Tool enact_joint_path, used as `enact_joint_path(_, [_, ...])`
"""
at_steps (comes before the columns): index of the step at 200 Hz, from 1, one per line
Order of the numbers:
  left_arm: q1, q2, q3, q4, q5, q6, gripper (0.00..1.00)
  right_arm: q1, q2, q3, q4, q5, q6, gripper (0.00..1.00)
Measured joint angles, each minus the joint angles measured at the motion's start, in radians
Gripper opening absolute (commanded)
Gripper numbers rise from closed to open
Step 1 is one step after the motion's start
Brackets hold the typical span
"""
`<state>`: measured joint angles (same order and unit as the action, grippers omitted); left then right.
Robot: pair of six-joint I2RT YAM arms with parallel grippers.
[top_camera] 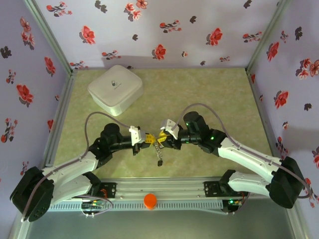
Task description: Put the keys on the keyring
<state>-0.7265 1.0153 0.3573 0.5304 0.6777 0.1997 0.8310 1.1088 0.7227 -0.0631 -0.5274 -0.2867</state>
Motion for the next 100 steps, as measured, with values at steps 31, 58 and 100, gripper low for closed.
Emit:
enact_joint_path(31, [0.0,0.007,0.0,0.035,0.007,-0.011,0.0,0.0,0.006,0.0,0.023,-0.013,0.011,0.11])
enact_joint_path(58, [0.0,0.013,-0.003,0.045,0.007,-0.019,0.0,0.0,0.01,0.0,0.029,-0.02,0.011,0.02])
enact_joint_path(100, [0.0,0.013,-0.014,0.059,0.003,-0.02,0.22,0.0,0.013,0.0,0.02,-0.032,0.008,0.0])
